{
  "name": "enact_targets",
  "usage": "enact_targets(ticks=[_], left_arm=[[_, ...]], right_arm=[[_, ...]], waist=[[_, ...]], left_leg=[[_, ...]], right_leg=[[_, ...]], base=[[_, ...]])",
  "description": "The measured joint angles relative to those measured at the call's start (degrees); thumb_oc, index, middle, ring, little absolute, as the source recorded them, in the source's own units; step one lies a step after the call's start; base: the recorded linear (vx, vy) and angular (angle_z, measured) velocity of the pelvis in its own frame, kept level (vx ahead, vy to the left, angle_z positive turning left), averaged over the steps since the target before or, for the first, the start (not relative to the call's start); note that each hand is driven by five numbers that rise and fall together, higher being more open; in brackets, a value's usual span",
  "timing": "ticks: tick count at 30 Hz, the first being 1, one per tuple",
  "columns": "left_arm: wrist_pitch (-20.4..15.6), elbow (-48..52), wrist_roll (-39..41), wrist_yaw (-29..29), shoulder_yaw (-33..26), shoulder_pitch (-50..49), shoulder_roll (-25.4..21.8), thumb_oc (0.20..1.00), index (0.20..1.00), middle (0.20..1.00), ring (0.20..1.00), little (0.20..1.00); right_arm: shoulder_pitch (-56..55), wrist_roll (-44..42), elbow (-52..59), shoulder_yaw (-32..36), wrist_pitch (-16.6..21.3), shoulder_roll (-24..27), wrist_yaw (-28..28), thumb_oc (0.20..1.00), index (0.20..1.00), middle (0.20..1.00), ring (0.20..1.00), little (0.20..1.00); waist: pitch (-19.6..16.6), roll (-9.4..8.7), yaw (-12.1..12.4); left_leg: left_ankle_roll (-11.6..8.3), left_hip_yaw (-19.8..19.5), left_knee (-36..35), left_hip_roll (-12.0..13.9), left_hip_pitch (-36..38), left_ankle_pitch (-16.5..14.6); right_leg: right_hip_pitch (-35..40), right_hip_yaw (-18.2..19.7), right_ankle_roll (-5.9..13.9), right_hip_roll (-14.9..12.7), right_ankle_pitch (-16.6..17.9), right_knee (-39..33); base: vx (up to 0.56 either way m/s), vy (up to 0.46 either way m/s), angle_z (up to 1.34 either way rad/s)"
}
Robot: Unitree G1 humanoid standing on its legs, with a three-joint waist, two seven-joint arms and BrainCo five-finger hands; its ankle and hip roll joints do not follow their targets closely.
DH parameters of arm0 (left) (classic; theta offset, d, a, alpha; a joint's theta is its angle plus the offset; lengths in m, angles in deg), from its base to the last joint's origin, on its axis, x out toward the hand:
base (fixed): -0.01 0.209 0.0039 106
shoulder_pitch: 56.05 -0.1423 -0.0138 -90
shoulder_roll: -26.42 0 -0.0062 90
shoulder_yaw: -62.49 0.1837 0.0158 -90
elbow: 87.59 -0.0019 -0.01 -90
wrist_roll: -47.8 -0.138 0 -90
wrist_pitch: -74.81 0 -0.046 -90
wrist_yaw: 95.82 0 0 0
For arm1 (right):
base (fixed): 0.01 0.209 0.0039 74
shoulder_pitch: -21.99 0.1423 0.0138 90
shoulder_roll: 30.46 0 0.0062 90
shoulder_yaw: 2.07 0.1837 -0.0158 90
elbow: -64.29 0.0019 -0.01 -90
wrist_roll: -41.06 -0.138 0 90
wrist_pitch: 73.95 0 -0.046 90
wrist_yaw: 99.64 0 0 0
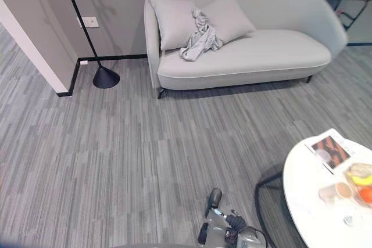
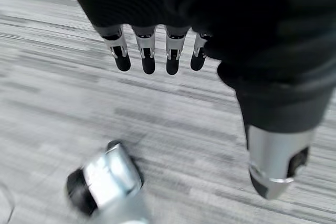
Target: Hang the clothes on the sofa on the clothes rack.
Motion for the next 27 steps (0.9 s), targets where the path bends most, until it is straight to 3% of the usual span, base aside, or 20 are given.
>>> enact_targets(ticks=[2, 3, 4, 5, 6, 7, 8, 9, 10, 11, 13, 15, 17, 18, 20, 21, 23, 24, 25, 27], left_arm=[[0.3, 0.7, 0.4, -0.3, -0.5, -0.6, 2.4, 1.000, 1.000, 1.000, 1.000, 1.000], [0.4, 1.1, 0.6, -0.4, -0.5, 0.5, 2.7, 1.000, 1.000, 1.000, 1.000, 1.000], [0.1, 1.7, 0.6, -0.4, -0.3, 1.4, 2.3, 1.000, 1.000, 1.000, 1.000, 1.000], [-0.3, 4.3, 0.6, -0.2, 0.4, 1.4, 0.9, 1.000, 1.000, 1.000, 1.000, 1.000], [0.0, 6.5, 0.6, 0.5, 2.2, 2.4, 0.7, 1.000, 1.000, 1.000, 1.000, 1.000], [0.3, 9.6, 0.6, 0.8, 3.4, 0.8, -1.3, 1.000, 1.000, 1.000, 1.000, 1.000], [0.1, 11.6, 0.5, 0.7, 4.8, 0.5, -3.9, 1.000, 1.000, 1.000, 1.000, 1.000], [-0.1, 13.0, 0.5, 0.8, 6.4, 1.2, -4.7, 1.000, 1.000, 1.000, 1.000, 1.000], [-0.9, 13.5, 0.6, 0.8, 6.0, 1.9, -5.0, 1.000, 1.000, 1.000, 1.000, 1.000], [-1.2, 13.5, 0.7, 0.6, 5.8, 1.9, -4.4, 1.000, 1.000, 1.000, 1.000, 1.000], [-0.8, 13.0, 1.4, 0.6, 4.5, 1.8, -3.5, 1.000, 1.000, 1.000, 1.000, 1.000], [-1.0, 12.7, 3.2, 0.4, 3.6, 1.2, -3.4, 1.000, 1.000, 1.000, 1.000, 1.000], [-1.0, 11.6, 3.2, 0.0, 2.7, 1.0, -1.4, 1.000, 1.000, 1.000, 1.000, 1.000], [-0.8, 10.0, 3.4, -0.2, 1.8, 0.6, -1.2, 1.000, 1.000, 1.000, 1.000, 1.000], [-1.3, 9.6, 3.4, -0.6, 0.8, 1.0, -1.6, 1.000, 1.000, 1.000, 1.000, 1.000], [-1.2, 8.3, 3.5, -0.8, -3.1, 1.2, -2.0, 1.000, 1.000, 1.000, 1.000, 1.000], [-0.9, 6.3, 4.0, -0.7, -4.2, 1.7, -3.5, 1.000, 1.000, 1.000, 1.000, 1.000], [-1.0, 6.3, 5.3, -0.5, -5.1, 1.2, -3.1, 1.000, 1.000, 1.000, 1.000, 1.000], [-0.9, 5.9, 5.4, -0.4, -5.0, 1.4, -3.1, 1.000, 1.000, 1.000, 1.000, 1.000], [-0.3, 6.1, 6.9, 0.0, -6.0, 2.7, -2.6, 1.000, 1.000, 1.000, 1.000, 1.000]], right_arm=[[0.2, 0.1, -0.7, -0.1, -0.4, 1.7, 0.1, 1.000, 1.000, 1.000, 1.000, 1.000], [0.2, 0.1, -1.2, -0.1, -0.6, 2.4, 0.1, 1.000, 1.000, 1.000, 1.000, 1.000], [-0.1, 0.1, -1.7, -0.3, -0.7, 2.4, 0.2, 1.000, 1.000, 1.000, 1.000, 1.000], [0.4, 0.1, -3.1, -1.1, -0.7, 2.1, 0.1, 1.000, 1.000, 1.000, 1.000, 1.000], [1.4, 0.1, -2.5, -2.1, -0.5, 2.5, 0.1, 1.000, 1.000, 1.000, 1.000, 1.000], [3.6, 0.1, -1.7, -2.1, -0.5, 2.0, -0.3, 1.000, 1.000, 1.000, 1.000, 1.000], [5.2, 0.1, -1.8, -2.0, -0.6, 0.6, -0.4, 1.000, 1.000, 1.000, 1.000, 1.000], [6.7, 0.2, -2.0, -2.1, -0.3, 1.2, -0.9, 1.000, 1.000, 1.000, 1.000, 1.000], [8.8, 0.2, -1.1, -2.1, 0.0, 1.3, -0.9, 1.000, 1.000, 1.000, 1.000, 1.000], [10.4, 0.0, -0.3, -2.0, 0.7, 1.8, -0.9, 1.000, 1.000, 1.000, 1.000, 1.000], [10.6, -0.1, 1.7, -2.1, 2.5, 2.4, -0.1, 1.000, 1.000, 1.000, 1.000, 1.000], [9.4, -0.2, 1.4, -3.3, 2.4, 2.5, 0.3, 1.000, 1.000, 1.000, 1.000, 1.000], [6.3, -0.6, 1.2, -4.4, 2.0, 3.7, 0.5, 1.000, 1.000, 1.000, 1.000, 1.000], [4.8, -0.5, 0.6, -4.8, 1.8, 3.2, 0.4, 1.000, 1.000, 1.000, 1.000, 1.000], [4.6, 0.5, 0.1, -6.8, 1.4, 1.5, 1.0, 1.000, 1.000, 1.000, 1.000, 1.000], [4.9, 1.8, 0.1, -6.8, 1.1, 0.7, 0.9, 1.000, 1.000, 1.000, 1.000, 1.000], [4.4, 3.4, 0.3, -6.5, 1.5, -0.6, 0.8, 1.000, 1.000, 1.000, 1.000, 1.000], [5.2, 4.8, -0.5, -6.1, 1.5, -1.2, -0.1, 1.000, 1.000, 1.000, 1.000, 1.000], [5.3, 5.2, 0.0, -6.2, 2.0, -1.3, -0.5, 1.000, 1.000, 1.000, 1.000, 1.000], [5.1, 5.2, 2.3, -5.1, 2.0, -0.9, -1.5, 1.000, 1.000, 1.000, 1.000, 1.000]], waist=[[-1.8, 3.11, 0.7], [-1.7, 2.80, 0.8], [-1.6, 2.47, 0.7], [-1.1, 0.30, 1.8], [-0.1, -1.76, 1.0], [0.1, -4.51, 5.9], [0.3, -9.39, 8.1], [1.3, -10.30, 8.8], [1.9, -12.42, 9.6], [2.9, -12.65, 9.9], [3.7, -10.80, 9.5], [3.6, -9.31, 10.8], [3.0, -4.77, 11.0], [3.0, -4.47, 11.8], [3.5, -6.59, 12.1], [3.9, -7.54, 12.9], [3.3, -9.90, 13.4], [3.3, -10.33, 15.2], [3.2, -10.48, 14.8], [3.7, -8.56, 13.6]], left_leg=[[-4.18, 2.1, 9.7, 1.5, -2.6, 2.2], [-7.96, 5.4, 20.8, 0.9, -8.1, 5.9], [-8.16, 9.2, 29.3, 1.8, -12.2, 6.2], [-4.96, 13.8, 32.1, 3.4, -15.0, 5.4], [-3.53, 17.9, 33.9, 4.1, -18.3, 20.5], [-4.44, 25.3, 40.1, 7.5, -22.7, 35.5], [-2.04, 30.2, 44.5, 6.6, -25.2, 31.8], [0.88, 30.8, 51.4, 8.6, -32.1, 14.3], [-0.59, 30.7, 49.3, 7.6, -37.8, 8.4], [0.26, 30.6, 42.7, 6.2, -41.3, 5.7], [-0.86, 31.6, 29.9, 5.3, -46.5, 7.2], [-2.31, 34.2, 16.0, 4.3, -48.5, 10.1], [-1.73, 33.8, 2.0, 4.2, -46.2, 12.7], [-0.19, 33.3, 1.5, 3.4, -45.2, 17.7], [0.44, 33.6, 4.6, 1.4, -43.4, 18.2], [3.03, 33.6, 8.0, 1.6, -42.4, 18.8], [5.98, 34.5, 11.7, 1.0, -41.0, 14.7], [6.11, 36.9, 10.8, 1.6, -37.7, 13.3], [6.12, 36.6, 9.9, 1.1, -35.7, 12.6], [6.70, 33.9, 5.7, 0.1, -31.1, 12.0]], right_leg=[[1.0, -0.8, -1.93, 1.4, -5.0, 6.4], [1.8, 0.2, -3.92, 0.9, -7.4, 8.2], [3.9, 0.6, -3.71, 0.3, -8.7, 8.4], [6.9, 1.6, -3.68, -0.4, -11.4, 11.3], [5.2, 0.1, -7.77, -1.0, -16.9, 18.3], [5.6, -3.8, -11.21, 1.3, -20.8, 18.1], [8.4, -0.8, -12.49, 2.0, -18.8, 8.2], [13.4, 0.6, -5.53, 2.4, -15.7, 3.1], [16.0, 1.3, -6.14, 2.2, -16.4, 0.8], [19.1, 2.6, -5.14, 1.9, -16.3, -0.8], [25.1, 2.0, -3.00, 2.1, -17.3, -3.0], [30.2, 1.2, 0.01, 1.4, -22.7, -5.0], [35.2, 2.3, 2.46, 2.8, -25.0, -4.7], [37.5, 3.0, 3.23, 2.3, -25.8, -4.6], [37.3, 2.8, 5.36, -1.0, -25.3, -0.9], [37.5, 3.9, 5.34, -1.7, -23.9, 1.7], [37.7, 6.0, 6.20, -2.0, -23.6, 3.9], [34.4, 5.0, 9.73, -4.0, -22.9, 13.0], [33.6, 5.3, 10.43, -3.9, -22.2, 15.7], [25.7, 5.1, 14.41, -5.0, -12.6, 34.5]], base=[[0.49, -0.149, 0.45], [0.40, -0.172, 1.07], [0.57, -0.417, 1.32], [0.72, -0.529, 1.39], [0.68, -0.485, 0.58], [0.52, -0.208, -0.23], [0.48, -0.064, -0.60], [0.54, 0.055, -0.22], [0.46, 0.120, -0.02], [0.52, 0.136, -0.20], [0.62, 0.129, -0.33], [0.59, 0.140, -0.43], [0.49, 0.094, -0.43], [0.64, 0.129, -0.44], [0.71, 0.183, -0.69], [0.71, 0.311, -0.70], [0.50, 0.269, -0.56], [0.32, 0.231, -0.46], [0.42, 0.329, -0.41], [0.51, 0.374, 0.37]])
